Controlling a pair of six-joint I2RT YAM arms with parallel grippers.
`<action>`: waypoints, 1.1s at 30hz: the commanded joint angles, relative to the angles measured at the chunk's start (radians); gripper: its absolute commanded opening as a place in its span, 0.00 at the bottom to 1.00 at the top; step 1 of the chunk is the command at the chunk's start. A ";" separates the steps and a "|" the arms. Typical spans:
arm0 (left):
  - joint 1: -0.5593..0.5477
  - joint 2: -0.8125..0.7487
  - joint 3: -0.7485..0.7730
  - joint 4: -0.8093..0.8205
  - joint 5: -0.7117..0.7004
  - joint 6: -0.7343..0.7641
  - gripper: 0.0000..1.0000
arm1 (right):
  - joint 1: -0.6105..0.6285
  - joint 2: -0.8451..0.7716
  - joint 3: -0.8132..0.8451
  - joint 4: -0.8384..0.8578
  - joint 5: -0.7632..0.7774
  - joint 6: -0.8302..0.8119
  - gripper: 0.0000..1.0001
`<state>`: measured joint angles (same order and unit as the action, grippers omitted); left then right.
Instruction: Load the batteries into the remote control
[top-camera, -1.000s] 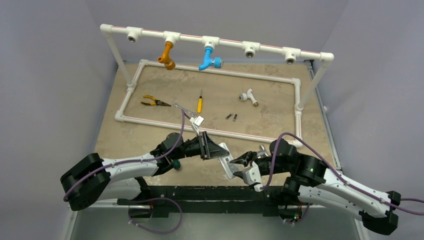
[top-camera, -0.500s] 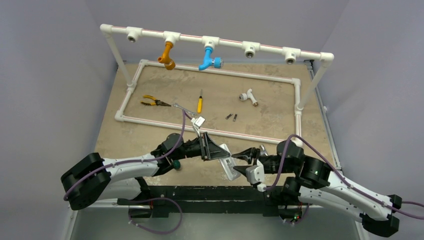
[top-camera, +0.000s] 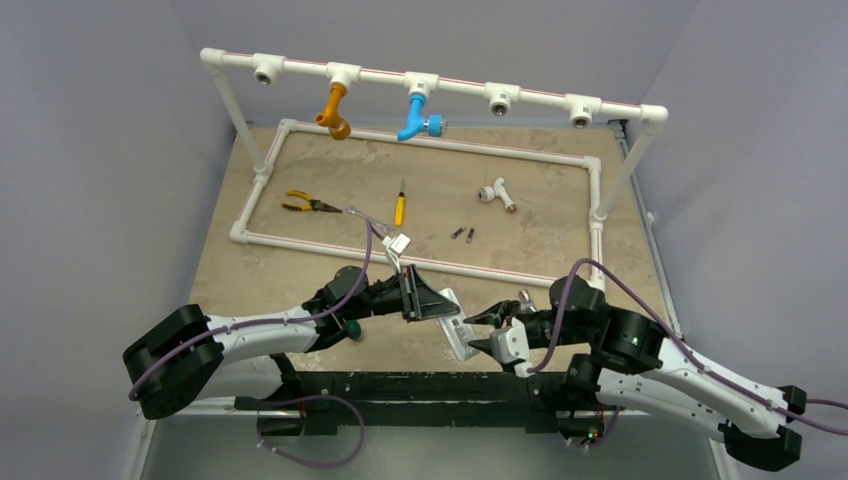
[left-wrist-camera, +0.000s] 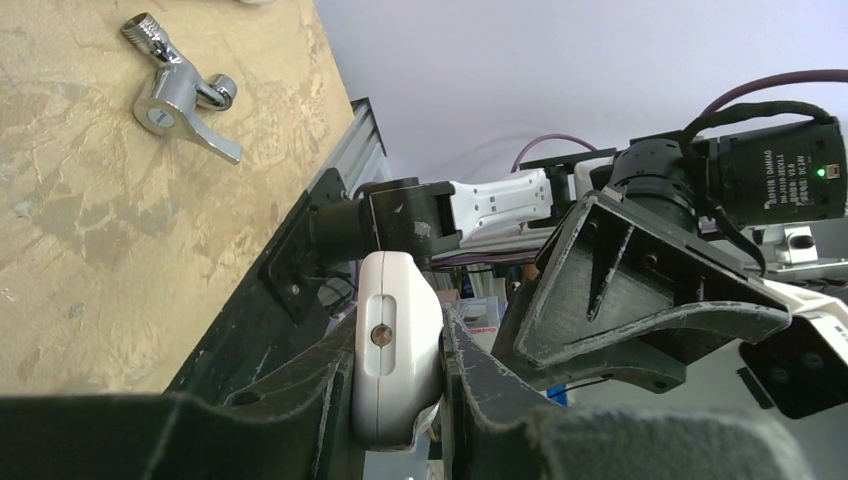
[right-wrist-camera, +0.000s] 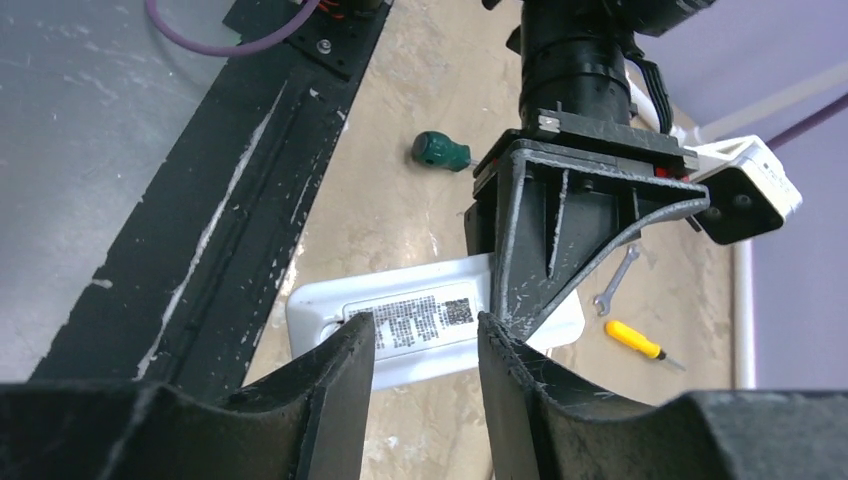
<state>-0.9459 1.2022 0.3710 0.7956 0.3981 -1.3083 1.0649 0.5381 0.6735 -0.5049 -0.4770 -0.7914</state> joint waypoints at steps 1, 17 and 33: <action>-0.004 -0.002 0.032 0.031 -0.006 0.010 0.00 | 0.000 0.025 0.061 0.014 0.072 0.161 0.39; -0.004 0.029 0.027 0.031 -0.020 0.011 0.00 | 0.073 0.045 0.020 0.123 0.417 0.357 0.40; -0.002 0.047 -0.007 0.065 -0.029 0.009 0.00 | 0.534 0.118 0.042 0.059 0.785 0.438 0.38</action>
<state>-0.9455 1.2491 0.3695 0.7853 0.3782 -1.3075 1.4876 0.6518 0.6918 -0.4114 0.1677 -0.3996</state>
